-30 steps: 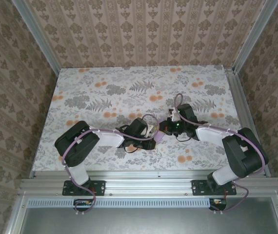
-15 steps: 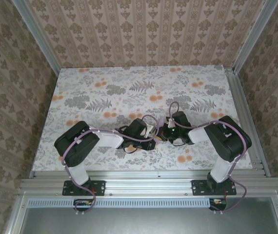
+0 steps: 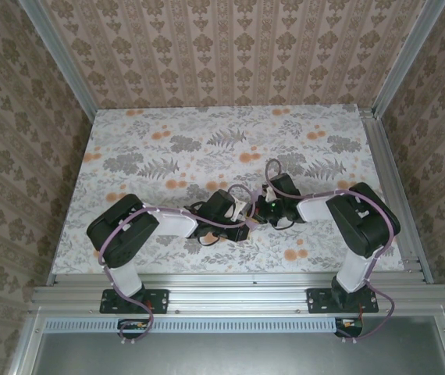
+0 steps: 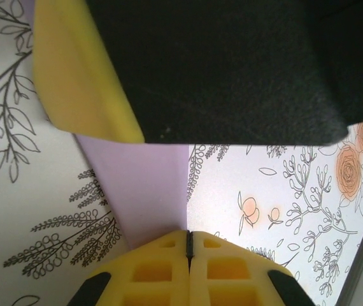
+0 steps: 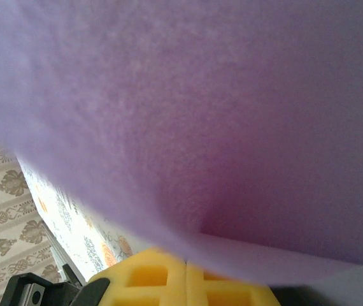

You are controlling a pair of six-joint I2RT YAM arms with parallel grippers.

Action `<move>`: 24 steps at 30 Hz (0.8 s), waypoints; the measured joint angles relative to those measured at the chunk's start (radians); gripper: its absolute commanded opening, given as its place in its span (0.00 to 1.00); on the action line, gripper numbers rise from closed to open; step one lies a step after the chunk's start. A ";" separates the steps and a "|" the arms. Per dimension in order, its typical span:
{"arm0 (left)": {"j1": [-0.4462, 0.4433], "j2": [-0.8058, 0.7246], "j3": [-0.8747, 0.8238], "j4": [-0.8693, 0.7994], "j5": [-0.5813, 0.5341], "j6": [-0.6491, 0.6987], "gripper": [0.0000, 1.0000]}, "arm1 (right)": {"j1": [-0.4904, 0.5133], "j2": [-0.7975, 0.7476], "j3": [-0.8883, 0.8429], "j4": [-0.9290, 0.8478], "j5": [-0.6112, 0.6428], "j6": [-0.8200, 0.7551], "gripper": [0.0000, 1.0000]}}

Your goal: Fold a paper plane with a square sheet of paper (pick it up from the middle)

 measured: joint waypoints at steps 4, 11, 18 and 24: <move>-0.010 -0.003 0.000 -0.002 -0.024 0.014 0.05 | -0.015 0.010 0.009 -0.006 -0.026 -0.012 0.01; -0.018 -0.006 -0.011 0.020 -0.061 0.029 0.04 | -0.043 0.035 0.045 -0.039 -0.063 -0.016 0.02; -0.018 -0.012 -0.024 0.039 -0.084 0.034 0.04 | -0.062 0.057 0.084 -0.074 -0.072 -0.021 0.03; -0.018 -0.015 -0.032 0.049 -0.088 0.038 0.04 | -0.100 0.082 0.135 -0.109 -0.054 -0.043 0.03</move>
